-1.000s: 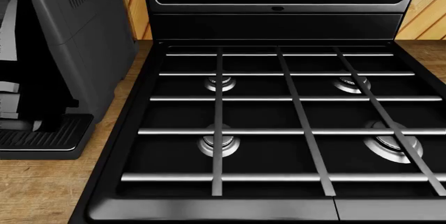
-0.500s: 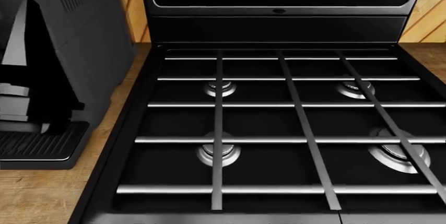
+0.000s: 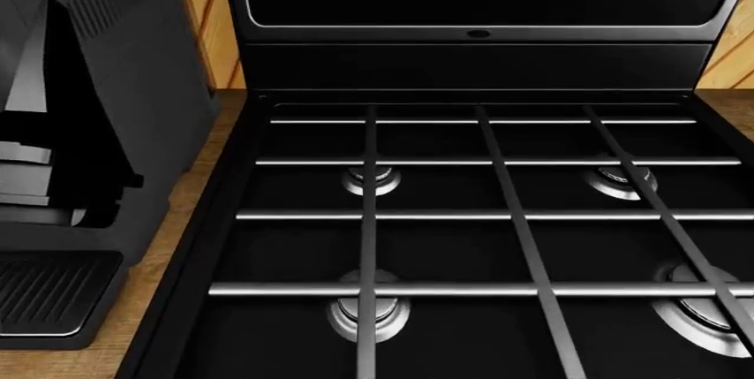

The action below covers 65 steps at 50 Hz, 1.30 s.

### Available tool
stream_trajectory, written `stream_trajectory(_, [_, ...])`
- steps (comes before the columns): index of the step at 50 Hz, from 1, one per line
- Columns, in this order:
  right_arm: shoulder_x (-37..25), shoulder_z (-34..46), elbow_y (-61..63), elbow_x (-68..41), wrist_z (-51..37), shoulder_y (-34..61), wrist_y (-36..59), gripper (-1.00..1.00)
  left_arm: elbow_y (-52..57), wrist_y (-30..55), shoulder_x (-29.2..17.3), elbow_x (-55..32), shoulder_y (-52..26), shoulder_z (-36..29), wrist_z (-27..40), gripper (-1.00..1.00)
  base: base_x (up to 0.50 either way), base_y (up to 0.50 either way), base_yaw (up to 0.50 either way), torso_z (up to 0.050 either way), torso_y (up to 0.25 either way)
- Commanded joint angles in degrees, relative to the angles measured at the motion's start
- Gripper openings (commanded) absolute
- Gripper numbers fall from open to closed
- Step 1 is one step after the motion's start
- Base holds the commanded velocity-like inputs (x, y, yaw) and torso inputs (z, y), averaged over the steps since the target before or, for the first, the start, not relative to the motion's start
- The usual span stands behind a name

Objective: Pick the zucchini from the counter and place it in the microwave.

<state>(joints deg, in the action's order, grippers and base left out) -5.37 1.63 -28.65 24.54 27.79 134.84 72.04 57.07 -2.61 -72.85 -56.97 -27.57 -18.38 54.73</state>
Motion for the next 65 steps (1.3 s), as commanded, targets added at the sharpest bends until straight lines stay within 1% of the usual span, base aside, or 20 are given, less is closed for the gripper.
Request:
stream_trajectory(1, [0.00,0.09,-0.35,-0.64,-0.06,0.16,-0.50,-1.00,-0.10,-0.49,-0.35,0.10,0.25,-0.06,0.05,1.00,0.00,0.00,0.00,0.000,0.000])
stream_trajectory(7, [-0.21,0.21,-0.73,-0.61,-0.16,0.16,-0.58,-1.00,-0.35,-0.67,-0.19,0.44,0.50,-0.27,-0.06,1.00,0.04,0.00,0.00,0.000,0.000])
stream_trajectory(24, [0.06,0.21,-0.43,2.04,1.51,0.16,-0.16,-1.00,-0.63,-1.68,-0.45,1.31,1.72,-0.35,-0.09,1.00,0.50,0.00,0.00,0.000,0.001])
stream_trajectory(30, [-0.17,0.18,-0.81,0.98,0.55,0.16,-0.06,-1.00,-0.75,-2.27,-0.72,1.74,2.56,-0.34,-0.08,1.00,0.00,0.00,0.00,0.000,0.000])
stream_trajectory(36, [-0.83,-0.02,-3.24,-1.94,-2.39,0.16,-1.52,-1.00,-0.84,-2.40,-1.13,1.49,2.61,-0.12,0.16,1.00,0.00,0.00,0.00,0.000,0.000])
stream_trajectory(43, [-1.62,-0.23,-6.82,-5.67,-6.43,0.16,-4.08,-1.00,-1.46,-1.59,-0.65,1.14,1.85,-0.40,0.10,1.00,0.00,0.00,0.00,0.000,0.000])
stream_trajectory(52, [-1.69,-0.35,-11.41,-8.69,-9.44,0.16,-7.80,-1.00,-2.25,-0.44,-0.55,0.48,0.69,-0.38,0.14,1.00,0.00,0.00,0.00,0.000,0.000])
stream_trajectory(65, [-2.37,-0.68,-16.68,-13.00,-13.85,0.16,-11.44,-1.00,-3.38,-0.43,-0.03,1.54,1.76,-0.80,-0.08,1.00,0.00,0.00,0.00,0.000,0.000])
